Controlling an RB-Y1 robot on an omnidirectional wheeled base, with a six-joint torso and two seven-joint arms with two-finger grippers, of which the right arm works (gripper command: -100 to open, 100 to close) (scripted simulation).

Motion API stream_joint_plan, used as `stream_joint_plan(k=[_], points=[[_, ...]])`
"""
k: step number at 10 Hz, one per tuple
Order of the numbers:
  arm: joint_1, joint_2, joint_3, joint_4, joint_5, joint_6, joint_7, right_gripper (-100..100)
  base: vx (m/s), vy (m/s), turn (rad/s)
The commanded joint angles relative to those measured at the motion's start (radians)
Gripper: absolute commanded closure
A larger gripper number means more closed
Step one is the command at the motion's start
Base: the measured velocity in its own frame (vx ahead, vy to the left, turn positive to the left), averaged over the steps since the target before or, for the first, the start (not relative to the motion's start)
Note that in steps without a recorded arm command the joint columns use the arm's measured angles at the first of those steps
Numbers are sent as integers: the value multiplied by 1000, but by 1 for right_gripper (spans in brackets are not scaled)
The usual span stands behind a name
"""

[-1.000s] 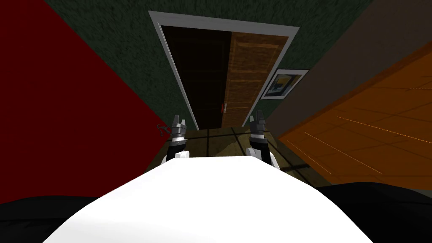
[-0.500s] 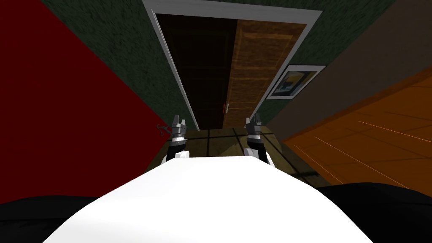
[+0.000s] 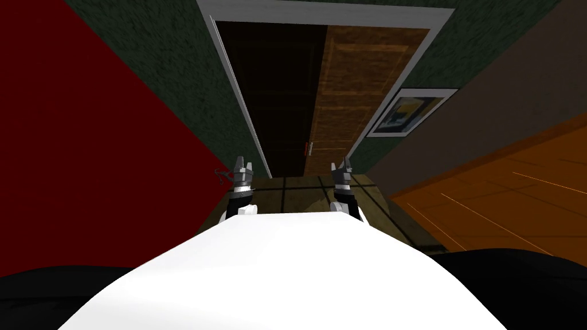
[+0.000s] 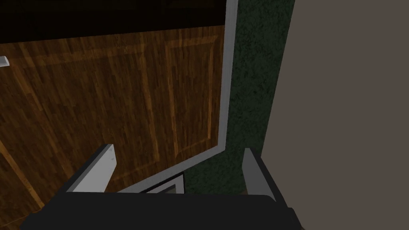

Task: Pull the door open

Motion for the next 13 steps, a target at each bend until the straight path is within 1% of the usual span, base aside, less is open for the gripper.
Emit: stream_joint_plan(k=[1, 8, 13], points=[[-6, -4, 14, 32, -21, -13, -33, -100, 89, -37, 78], [-32, -41, 57, 181, -132, -69, -190, -100, 94, -28, 75], [-52, -69, 91, 297, -218, -113, -312, -100, 96, -36, 88]])
